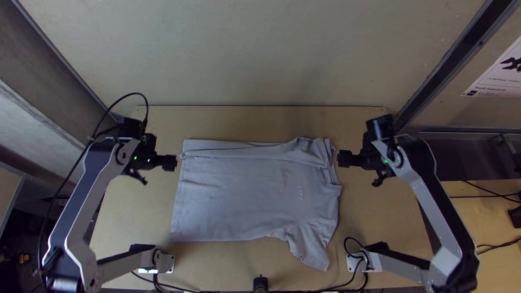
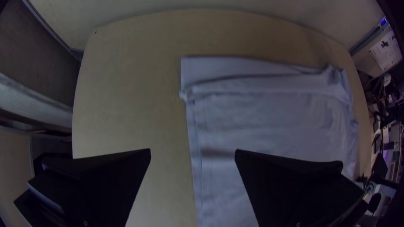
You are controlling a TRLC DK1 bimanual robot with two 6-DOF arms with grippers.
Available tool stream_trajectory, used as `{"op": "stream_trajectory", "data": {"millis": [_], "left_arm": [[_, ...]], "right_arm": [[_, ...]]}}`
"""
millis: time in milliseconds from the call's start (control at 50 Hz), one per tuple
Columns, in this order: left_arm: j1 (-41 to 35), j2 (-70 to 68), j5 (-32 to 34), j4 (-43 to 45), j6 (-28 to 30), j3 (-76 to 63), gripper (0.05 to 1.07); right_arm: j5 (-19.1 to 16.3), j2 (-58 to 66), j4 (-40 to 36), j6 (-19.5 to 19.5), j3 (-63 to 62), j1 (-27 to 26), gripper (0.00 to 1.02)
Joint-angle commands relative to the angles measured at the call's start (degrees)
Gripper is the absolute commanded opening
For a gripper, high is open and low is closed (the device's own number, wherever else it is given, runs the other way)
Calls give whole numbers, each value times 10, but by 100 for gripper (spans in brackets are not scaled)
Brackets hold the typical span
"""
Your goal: Fold the t-shirt
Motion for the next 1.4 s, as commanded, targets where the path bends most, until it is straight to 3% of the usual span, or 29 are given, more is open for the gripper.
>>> {"op": "stream_trajectory", "data": {"millis": [0,100,180,240,420,620,740,1000,1380], "left_arm": [[-4,-45,-2,-59,16,-44,102],[-12,-75,-2,-105,38,-83,102],[-18,-92,-2,-141,48,-111,102],[-26,-100,-4,-149,60,-133,102],[-49,-111,-29,-179,96,-204,102],[-102,-116,-75,-175,109,-279,102],[-114,-100,-75,-168,120,-306,102],[-121,-43,-75,-125,128,-322,102],[-181,30,-72,-87,132,-326,96]], "right_arm": [[-3,-42,-36,45,-34,29,97],[-16,-64,-71,89,-53,50,93],[-87,-69,-110,101,-55,45,86],[-120,-78,-127,101,-60,41,86],[-144,-104,-151,100,-104,59,86],[-150,-108,-165,100,-153,79,87],[-150,-90,-164,97,-180,99,87],[-149,-12,-163,44,-232,135,87],[-150,61,-124,24,-262,146,87]]}}
